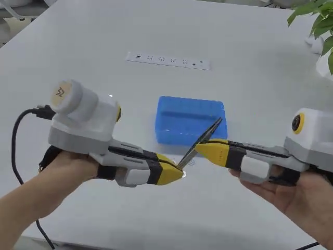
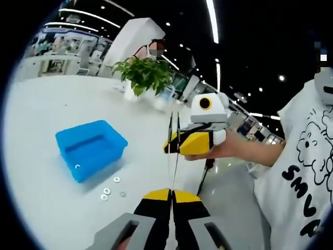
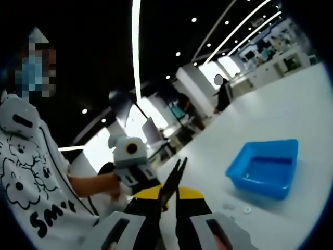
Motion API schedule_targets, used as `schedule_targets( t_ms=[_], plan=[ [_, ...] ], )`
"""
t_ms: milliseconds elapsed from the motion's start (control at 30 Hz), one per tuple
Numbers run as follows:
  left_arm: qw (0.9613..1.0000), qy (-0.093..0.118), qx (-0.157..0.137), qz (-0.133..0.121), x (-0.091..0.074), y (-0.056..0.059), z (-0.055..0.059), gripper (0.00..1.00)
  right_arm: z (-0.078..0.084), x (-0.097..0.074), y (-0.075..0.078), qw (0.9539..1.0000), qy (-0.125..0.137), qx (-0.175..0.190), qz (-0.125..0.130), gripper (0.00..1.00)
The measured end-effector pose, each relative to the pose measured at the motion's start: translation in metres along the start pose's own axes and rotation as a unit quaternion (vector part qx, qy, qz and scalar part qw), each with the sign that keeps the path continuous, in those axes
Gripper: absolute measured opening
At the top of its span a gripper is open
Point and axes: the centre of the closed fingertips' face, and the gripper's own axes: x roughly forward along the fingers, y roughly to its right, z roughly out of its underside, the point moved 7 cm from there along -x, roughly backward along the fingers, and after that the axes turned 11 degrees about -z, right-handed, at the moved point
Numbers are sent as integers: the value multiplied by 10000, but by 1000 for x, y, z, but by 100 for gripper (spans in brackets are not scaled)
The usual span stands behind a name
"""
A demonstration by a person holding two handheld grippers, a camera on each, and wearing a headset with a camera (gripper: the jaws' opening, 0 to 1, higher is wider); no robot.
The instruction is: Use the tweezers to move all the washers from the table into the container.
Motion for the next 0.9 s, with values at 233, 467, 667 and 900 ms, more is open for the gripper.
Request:
schedule_targets(
  t_ms=[233, 467, 667, 900],
  plan=[
    [9898, -551, 940, -920, -11, -6, -5, 0, -2, -7, 7, 9881, -854, -637, 1110, 20],
    [9690, -1276, 1669, -1304, -11, -12, 2, 0, -11, -6, -7, 9412, -2096, -1999, 1736, 30],
    [9456, -1869, 2276, -1380, -8, -15, 10, 0, -6, 17, -10, 8780, -3396, -2976, 1586, 30],
    [9389, -1916, 2564, -1261, -11, -8, 9, 0, 13, 39, 0, 8415, -4332, -3082, 961, 20]
  ],
)
